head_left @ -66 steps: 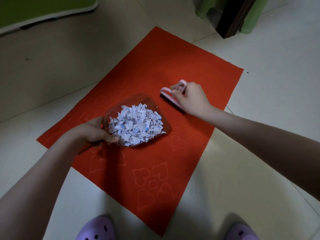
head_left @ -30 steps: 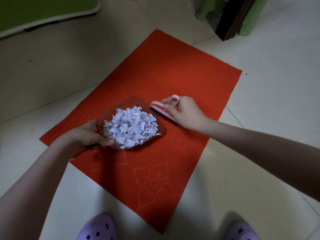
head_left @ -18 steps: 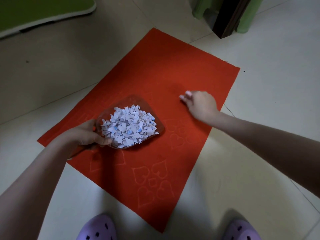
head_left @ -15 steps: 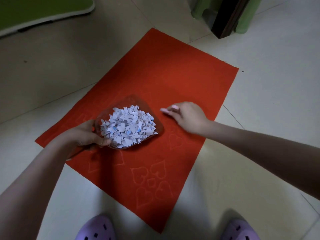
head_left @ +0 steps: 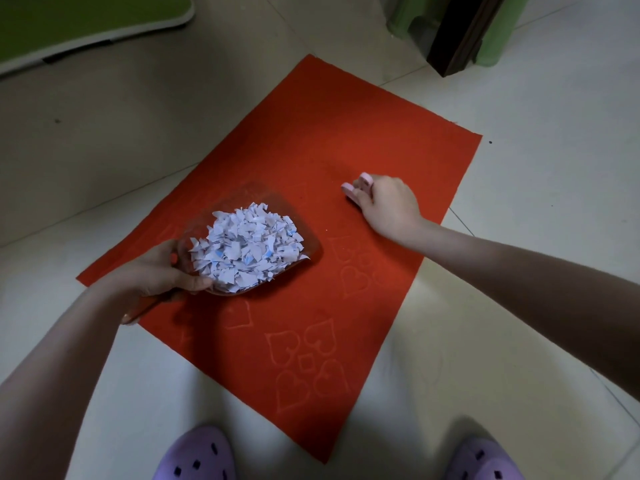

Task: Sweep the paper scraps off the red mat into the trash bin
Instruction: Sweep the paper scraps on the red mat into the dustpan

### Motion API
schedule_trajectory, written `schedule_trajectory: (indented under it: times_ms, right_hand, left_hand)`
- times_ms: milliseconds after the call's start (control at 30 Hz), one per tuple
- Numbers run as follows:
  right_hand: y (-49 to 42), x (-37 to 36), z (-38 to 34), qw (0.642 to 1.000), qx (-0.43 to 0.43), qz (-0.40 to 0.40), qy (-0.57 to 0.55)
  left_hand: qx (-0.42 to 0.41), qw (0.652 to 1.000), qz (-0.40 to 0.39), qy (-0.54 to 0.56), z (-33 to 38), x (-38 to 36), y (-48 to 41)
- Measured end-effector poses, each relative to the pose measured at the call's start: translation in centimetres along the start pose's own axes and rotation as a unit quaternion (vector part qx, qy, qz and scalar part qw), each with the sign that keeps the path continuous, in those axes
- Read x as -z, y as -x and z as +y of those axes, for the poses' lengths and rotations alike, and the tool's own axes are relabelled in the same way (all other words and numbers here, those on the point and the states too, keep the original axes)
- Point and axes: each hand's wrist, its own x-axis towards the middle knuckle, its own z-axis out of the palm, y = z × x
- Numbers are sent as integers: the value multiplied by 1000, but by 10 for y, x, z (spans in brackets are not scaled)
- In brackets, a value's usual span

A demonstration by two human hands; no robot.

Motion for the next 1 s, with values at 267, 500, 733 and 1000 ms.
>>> schedule_trajectory:
  times_ms: [267,500,733,1000]
  right_hand:
    - [27,-23,-35,997,61,-39,-10]
    - [35,-24,-66,982,44,-90,-160]
    - [-1,-3,-40,992,28,56,-106]
    - [5,-30,-52,998,15,8,-67]
  left_hand:
    - [18,999,-40,-2,-18,20,30]
    - [35,998,-54,3,-20,15,32]
    - [25,998,-52,25,-17,8,37]
    - [33,999,-23,9,-21,13,33]
